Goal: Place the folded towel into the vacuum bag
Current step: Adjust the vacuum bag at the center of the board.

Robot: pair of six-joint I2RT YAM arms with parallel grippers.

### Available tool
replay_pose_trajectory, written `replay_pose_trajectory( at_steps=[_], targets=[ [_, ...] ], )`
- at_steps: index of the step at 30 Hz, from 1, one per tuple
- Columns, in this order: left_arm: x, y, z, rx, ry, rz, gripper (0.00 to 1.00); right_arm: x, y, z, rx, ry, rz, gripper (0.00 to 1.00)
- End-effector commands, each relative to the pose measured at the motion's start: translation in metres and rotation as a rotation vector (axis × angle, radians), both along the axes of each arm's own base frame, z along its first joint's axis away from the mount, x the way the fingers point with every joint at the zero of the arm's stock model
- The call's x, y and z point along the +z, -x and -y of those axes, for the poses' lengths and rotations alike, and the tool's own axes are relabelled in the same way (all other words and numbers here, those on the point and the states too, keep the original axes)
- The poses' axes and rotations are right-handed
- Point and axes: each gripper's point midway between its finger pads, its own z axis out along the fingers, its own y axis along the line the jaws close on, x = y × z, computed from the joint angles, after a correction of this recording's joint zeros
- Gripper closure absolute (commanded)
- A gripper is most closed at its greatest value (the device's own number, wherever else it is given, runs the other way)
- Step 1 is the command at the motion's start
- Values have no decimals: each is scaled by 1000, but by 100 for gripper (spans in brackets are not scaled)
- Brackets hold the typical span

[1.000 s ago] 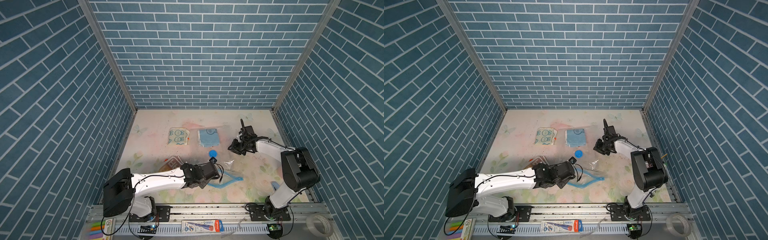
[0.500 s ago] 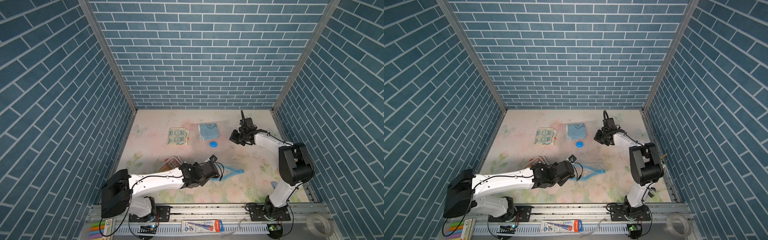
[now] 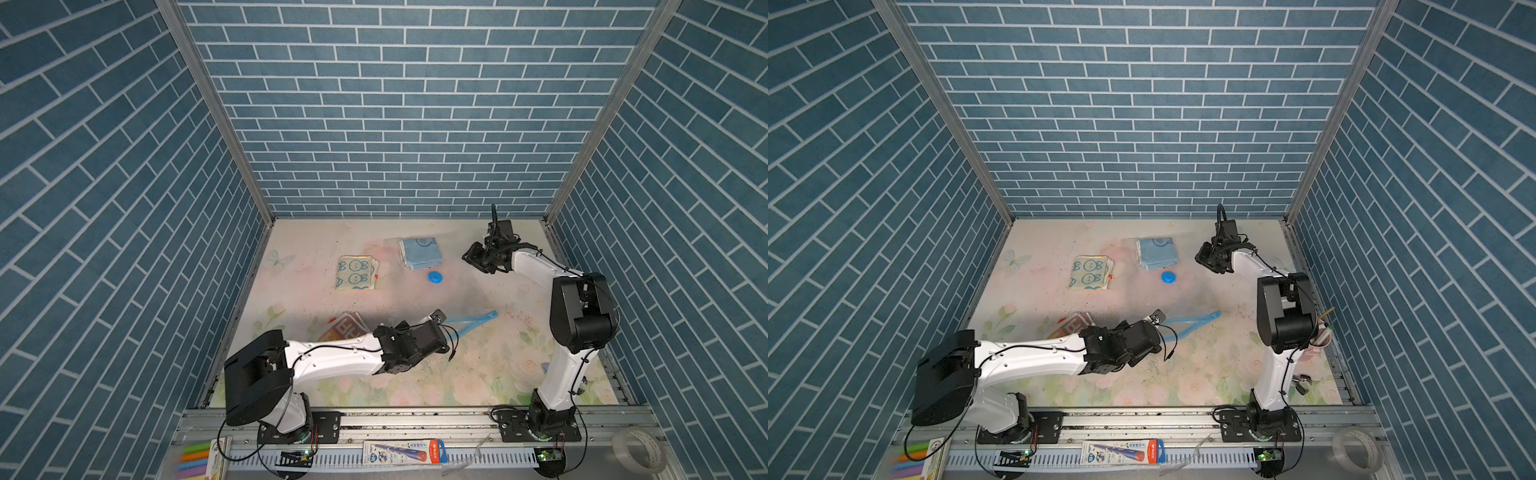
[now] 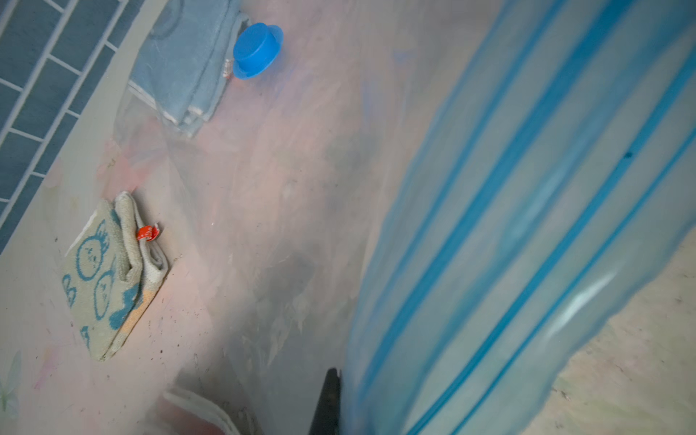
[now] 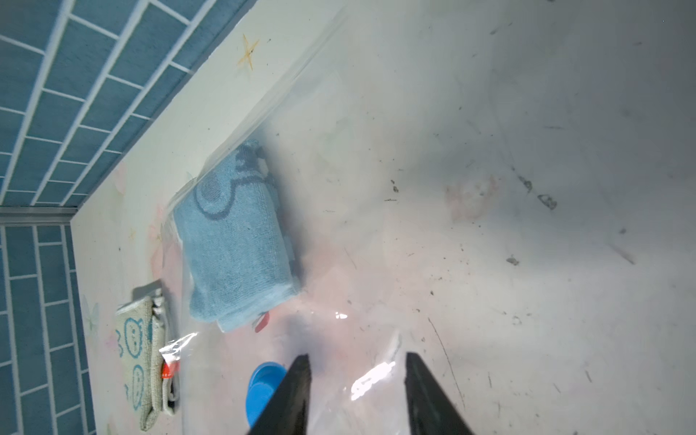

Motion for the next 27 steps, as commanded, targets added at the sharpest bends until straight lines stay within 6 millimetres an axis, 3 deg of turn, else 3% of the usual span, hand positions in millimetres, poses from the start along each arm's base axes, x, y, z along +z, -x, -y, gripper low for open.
replay_pose_trajectory(
  at_steps=[1, 7, 14, 19, 23, 27],
  targets=[
    [5, -9, 21, 11, 85, -23, 100, 32, 7, 13, -12, 15, 41, 46],
    [1, -36, 30, 83, 182, -100, 100, 84, 32, 36, -50, 19, 137, 43],
    [13, -101, 27, 235, 288, -141, 100, 153, 87, 27, 23, -100, 303, 44],
    [30, -146, 30, 264, 307, -108, 100, 157, 129, 10, 123, -125, 331, 44],
    [46, -176, 29, 288, 336, -77, 100, 145, 165, -15, 273, -56, 331, 44],
    [52, -205, 26, 314, 354, -80, 100, 126, 188, -37, 372, -40, 333, 44]
  ],
)
